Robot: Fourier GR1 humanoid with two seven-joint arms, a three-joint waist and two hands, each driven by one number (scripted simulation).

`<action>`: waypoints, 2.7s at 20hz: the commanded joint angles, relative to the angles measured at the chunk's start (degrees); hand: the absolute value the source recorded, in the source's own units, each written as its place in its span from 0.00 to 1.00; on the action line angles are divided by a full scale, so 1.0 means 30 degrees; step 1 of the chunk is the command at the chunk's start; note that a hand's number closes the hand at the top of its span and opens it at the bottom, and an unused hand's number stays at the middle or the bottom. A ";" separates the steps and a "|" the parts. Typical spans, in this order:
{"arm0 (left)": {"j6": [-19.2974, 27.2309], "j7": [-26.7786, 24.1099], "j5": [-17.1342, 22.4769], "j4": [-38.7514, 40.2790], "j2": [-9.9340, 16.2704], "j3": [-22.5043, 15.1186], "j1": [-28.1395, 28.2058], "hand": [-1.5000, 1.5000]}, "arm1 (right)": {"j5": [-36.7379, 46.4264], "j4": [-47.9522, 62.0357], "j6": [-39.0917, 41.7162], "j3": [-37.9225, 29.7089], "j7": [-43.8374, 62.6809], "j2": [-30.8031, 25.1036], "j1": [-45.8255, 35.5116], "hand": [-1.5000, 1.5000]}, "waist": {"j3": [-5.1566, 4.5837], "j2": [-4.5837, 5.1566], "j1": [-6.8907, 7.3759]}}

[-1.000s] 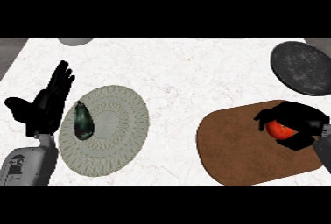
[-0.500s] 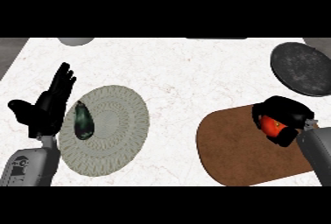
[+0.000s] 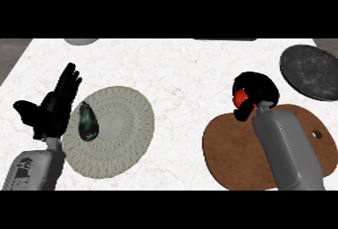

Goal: Pick the tomato from the cutting board and place it in the pan

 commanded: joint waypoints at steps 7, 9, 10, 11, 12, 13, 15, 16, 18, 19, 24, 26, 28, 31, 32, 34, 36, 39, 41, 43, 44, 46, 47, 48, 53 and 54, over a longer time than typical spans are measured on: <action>0.0191 -0.0297 -0.0376 -0.0078 -0.0050 -0.0090 0.0407 0.50 | 0.2446 -0.0934 -0.7153 -0.0580 0.6335 0.2365 -0.3964 1.00 | 0.0100 0.0084 -0.0153; -0.0386 -0.0039 0.0074 -0.0118 0.0397 0.0261 0.0679 0.50 | 0.3361 -0.0738 -0.7643 -0.0382 0.6878 0.1863 -0.4209 1.00 | 0.0097 0.0060 -0.0207; 0.0204 -0.0012 -0.0107 0.0293 -0.0078 0.0205 -0.0185 0.50 | 0.2488 -0.0914 -0.7586 -0.1316 0.6282 0.1132 -0.4491 1.00 | 0.0100 0.0074 -0.0352; -0.0013 0.0346 0.0034 -0.0058 0.0254 0.0360 -0.0239 0.50 | 0.1906 0.0136 -0.8727 -0.2047 0.5553 0.0949 -0.4826 1.00 | 0.0107 0.0113 -0.0219; -0.0015 -0.0049 -0.0207 -0.0616 -0.0102 -0.0121 0.1046 0.50 | 0.2001 -0.0160 -0.7949 -0.2351 0.6649 0.0754 -0.5650 1.00 | 0.0102 0.0065 -0.0181; -0.0257 0.0239 0.0032 -0.1053 0.0179 0.0054 0.0860 0.50 | 0.1509 -0.0413 -0.9587 -0.2352 0.5809 0.1316 -0.4547 1.00 | 0.0109 0.0062 -0.0219; 0.0819 -0.0059 -0.1013 -0.0295 -0.0388 -0.0355 0.0265 0.50 | 0.0859 -0.0529 -0.8965 -0.3270 0.5649 0.0069 -0.5107 1.00 | 0.0105 0.0063 -0.0388; 0.0188 -0.0734 -0.0498 -0.0773 -0.0562 -0.0499 0.1332 0.50 | -0.0947 0.0166 -1.0567 -0.4677 0.4511 0.0521 -0.4971 1.00 | 0.0123 0.0138 -0.0122; 0.0183 0.0733 -0.0164 -0.1030 -0.0032 0.0062 0.0624 0.50 | -0.1293 -0.0155 -1.0274 -0.5105 0.4515 -0.0374 -0.5060 1.00 | 0.0113 0.0057 -0.0311; 0.0082 0.0147 -0.0040 -0.0148 -0.0092 0.0216 0.0042 0.50 | -0.2173 0.0784 -1.0838 -0.6098 0.2862 -0.1607 -0.4965 1.00 | 0.0117 0.0148 -0.0337; 0.0508 -0.0449 -0.0704 0.1031 -0.0511 -0.0138 -0.0568 0.50 | -0.2371 0.4922 -1.1692 -0.7466 -0.0110 -0.5195 -0.5034 1.00 | 0.0117 0.0285 -0.0288; 0.0133 0.0521 -0.0370 -0.0188 -0.0248 -0.0187 -0.0351 0.50 | -0.2894 0.7084 -1.3055 -0.8335 -0.1323 -0.5869 -0.5178 1.00 | 0.0132 0.0264 -0.0015; 0.0026 -0.0238 -0.0274 0.0964 -0.0109 0.0191 -0.1087 0.50 | -0.2492 0.9293 -1.4589 -0.8323 -0.2540 -0.6061 -0.5165 1.00 | 0.0135 0.0378 0.0113; 0.0275 -0.0455 -0.0539 -0.0336 -0.0853 -0.0581 0.0044 0.50 | -0.1432 1.0899 -1.4524 -0.8461 -0.2763 -0.8616 -0.5189 1.00 | 0.0157 0.0465 0.0537; -0.0219 -0.0634 -0.0123 0.1274 0.0017 0.0342 -0.1353 0.50 | -0.1687 1.1594 -1.5291 -0.8740 -0.3555 -0.8664 -0.5027 1.00 | 0.0161 0.0605 0.0381; 0.0118 -0.0019 -0.0619 -0.0153 -0.0543 -0.0601 -0.0776 0.50 | -0.1636 1.2738 -1.5807 -0.9155 -0.3844 -0.9645 -0.5166 1.00 | 0.0205 0.0672 0.0834; -0.0134 0.0009 -0.0409 -0.0308 -0.0468 -0.0552 -0.0524 0.50 | -0.2299 1.3632 -1.6340 -0.9762 -0.5307 -0.9998 -0.4473 1.00 | 0.0230 0.0681 0.0866; -0.0022 0.0424 -0.0367 -0.0214 -0.0395 -0.0426 -0.1333 0.50 | -0.2441 1.4583 -1.6747 -1.0166 -0.5480 -1.0518 -0.4897 1.00 | 0.0266 0.0857 0.1128; -0.0100 0.0579 -0.0360 -0.0448 -0.0602 -0.0689 -0.0776 0.50 | -0.2993 1.5170 -1.7144 -1.0702 -0.6319 -1.0555 -0.4537 1.00 | 0.0283 0.0801 0.1134; -0.0123 0.0576 -0.0292 -0.0118 -0.0368 -0.0409 -0.1437 0.50 | -0.3013 1.5694 -1.7066 -1.0713 -0.7053 -1.0647 -0.4313 1.00 | 0.0295 0.0895 0.1096; -0.0050 0.0152 -0.0328 0.0184 -0.0536 -0.0410 -0.1258 0.50 | -0.4754 1.5534 -1.6474 -1.2054 -0.7084 -0.9927 -0.5270 1.00 | 0.0313 0.0859 0.1045; -0.0324 -0.0050 0.0012 -0.0088 -0.0322 -0.0130 -0.1067 0.50 | -0.4664 1.6658 -1.5456 -1.2117 -0.7216 -1.0517 -0.4526 0.00 | 0.0303 0.0894 0.1180; -0.0275 0.0048 -0.0140 -0.0294 -0.0540 -0.0472 -0.1017 0.50 | -0.5139 1.7214 -1.3791 -1.2415 -0.7104 -1.0505 -0.4690 0.00 | 0.0320 0.0857 0.1177; -0.0239 -0.0266 -0.0177 0.0101 -0.0478 -0.0311 -0.1023 0.50 | -0.5815 1.7354 -1.2895 -1.2922 -0.7421 -1.0357 -0.5018 0.00 | 0.0333 0.0922 0.1127; -0.0669 -0.0075 0.0061 -0.0346 -0.0392 -0.0461 -0.0822 0.50 | -0.6637 1.7895 -1.1875 -1.3704 -0.8979 -1.0464 -0.4444 0.00 | 0.0356 0.0925 0.1393; -0.0284 0.0050 -0.0225 -0.0218 -0.0405 -0.0405 -0.0935 0.50 | -0.6652 1.7857 -1.1705 -1.3682 -0.9480 -1.0556 -0.4407 0.00 | 0.0324 0.0848 0.1199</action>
